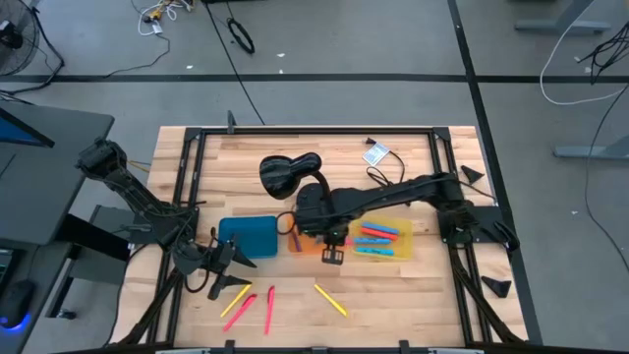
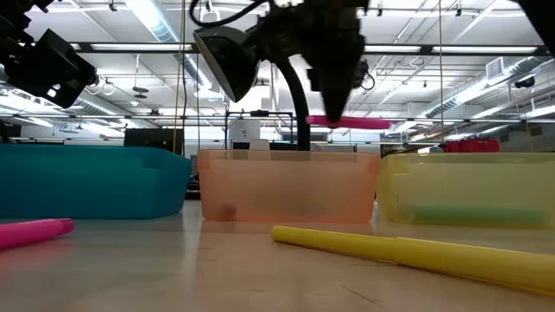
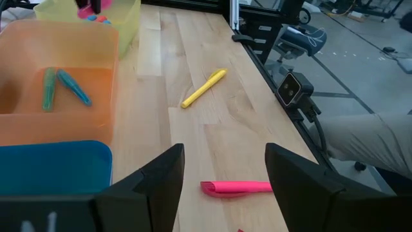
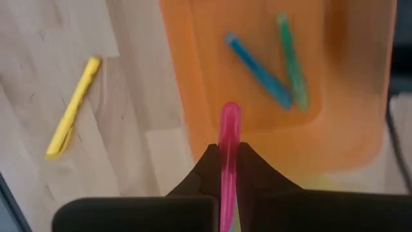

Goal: Pick & Place Markers
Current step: Put the pink pen into the orange bin, then put the right yellow pen into the blue bin

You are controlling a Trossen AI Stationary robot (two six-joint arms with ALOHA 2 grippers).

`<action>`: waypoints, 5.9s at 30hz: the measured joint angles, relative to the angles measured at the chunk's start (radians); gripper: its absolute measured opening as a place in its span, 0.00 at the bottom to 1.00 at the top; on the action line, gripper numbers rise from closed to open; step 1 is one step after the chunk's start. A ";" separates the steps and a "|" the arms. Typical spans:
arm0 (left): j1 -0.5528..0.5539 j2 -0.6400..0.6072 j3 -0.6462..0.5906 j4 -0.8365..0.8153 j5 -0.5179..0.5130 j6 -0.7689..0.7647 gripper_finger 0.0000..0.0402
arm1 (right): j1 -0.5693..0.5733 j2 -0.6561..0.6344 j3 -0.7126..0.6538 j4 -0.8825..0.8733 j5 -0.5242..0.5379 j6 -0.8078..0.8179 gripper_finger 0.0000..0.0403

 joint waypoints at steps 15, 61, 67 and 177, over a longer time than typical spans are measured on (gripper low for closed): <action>0.000 0.000 0.000 0.000 0.015 0.000 0.55 | -0.034 0.164 0.296 -0.082 0.018 -0.087 0.03; 0.000 0.000 0.000 0.000 0.018 -0.027 0.55 | 0.028 -0.063 -0.150 0.454 0.112 -0.258 0.64; 0.001 0.000 0.000 0.005 0.004 -0.027 0.55 | 0.044 -0.333 -0.542 0.749 0.104 -0.176 0.64; 0.378 0.919 1.458 -1.262 0.478 0.558 0.47 | -0.232 -2.095 -1.881 1.331 0.173 -0.132 0.64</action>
